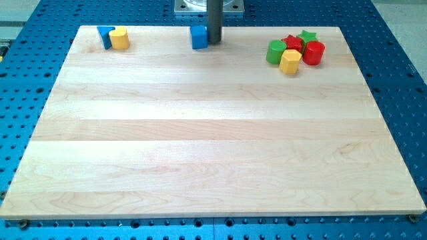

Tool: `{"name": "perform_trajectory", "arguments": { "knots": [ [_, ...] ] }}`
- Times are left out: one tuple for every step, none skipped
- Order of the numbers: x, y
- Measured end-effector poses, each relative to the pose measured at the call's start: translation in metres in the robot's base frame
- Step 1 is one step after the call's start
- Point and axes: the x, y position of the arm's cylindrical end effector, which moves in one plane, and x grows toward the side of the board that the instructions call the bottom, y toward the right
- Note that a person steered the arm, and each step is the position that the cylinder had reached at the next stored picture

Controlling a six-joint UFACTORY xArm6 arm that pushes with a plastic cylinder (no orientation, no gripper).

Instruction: Place the blue cube at the center left side of the board

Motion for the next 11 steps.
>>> {"name": "perform_trajectory", "arguments": {
  "knots": [
    [0.011, -0.105],
    [0.037, -0.127],
    [0.114, -0.206],
    [0.11, -0.202],
    [0.067, -0.214],
    [0.074, -0.227],
    [0.117, -0.232],
    [0.162, -0.238],
    [0.12, -0.265],
    [0.142, -0.287],
    [0.172, -0.259]
  ]
}}
